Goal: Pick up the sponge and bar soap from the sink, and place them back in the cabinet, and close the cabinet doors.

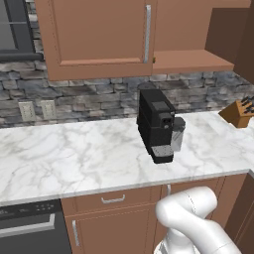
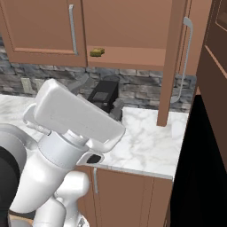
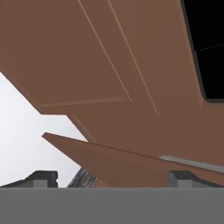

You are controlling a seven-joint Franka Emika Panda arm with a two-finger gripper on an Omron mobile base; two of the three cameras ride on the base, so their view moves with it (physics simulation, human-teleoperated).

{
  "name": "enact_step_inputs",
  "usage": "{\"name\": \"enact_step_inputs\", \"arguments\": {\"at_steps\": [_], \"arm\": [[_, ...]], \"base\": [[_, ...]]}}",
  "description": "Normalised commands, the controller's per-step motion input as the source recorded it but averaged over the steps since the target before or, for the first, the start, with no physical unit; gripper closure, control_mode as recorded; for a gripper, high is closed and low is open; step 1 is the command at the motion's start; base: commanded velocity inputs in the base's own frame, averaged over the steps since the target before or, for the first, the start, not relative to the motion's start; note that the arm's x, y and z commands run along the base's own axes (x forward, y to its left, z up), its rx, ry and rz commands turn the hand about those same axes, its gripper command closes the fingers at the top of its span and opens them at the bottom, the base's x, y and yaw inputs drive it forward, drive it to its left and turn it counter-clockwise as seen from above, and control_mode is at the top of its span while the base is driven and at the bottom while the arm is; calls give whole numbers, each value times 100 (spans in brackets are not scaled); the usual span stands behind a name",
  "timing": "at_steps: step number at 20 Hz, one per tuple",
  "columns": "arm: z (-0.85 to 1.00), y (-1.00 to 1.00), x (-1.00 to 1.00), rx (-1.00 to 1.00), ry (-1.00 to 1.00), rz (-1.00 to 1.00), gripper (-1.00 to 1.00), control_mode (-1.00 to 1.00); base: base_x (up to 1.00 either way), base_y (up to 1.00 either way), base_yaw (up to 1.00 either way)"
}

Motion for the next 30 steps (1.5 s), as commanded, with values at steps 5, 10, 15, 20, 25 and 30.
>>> {"name": "enact_step_inputs", "arguments": {"at_steps": [5,10,15,20,25,30], "arm": [[0,0,0,8,4,0,-100,-100],[0,0,2,8,3,0,-100,-100],[-1,-1,6,6,0,0,-100,-100],[-3,-2,2,6,0,0,-100,-100],[-1,-12,4,7,1,0,-100,-100],[-2,-3,7,4,3,0,-100,-100]], "base": [[0,0,0],[0,0,0],[0,0,0],[0,0,0],[0,0,0],[0,0,0]]}}
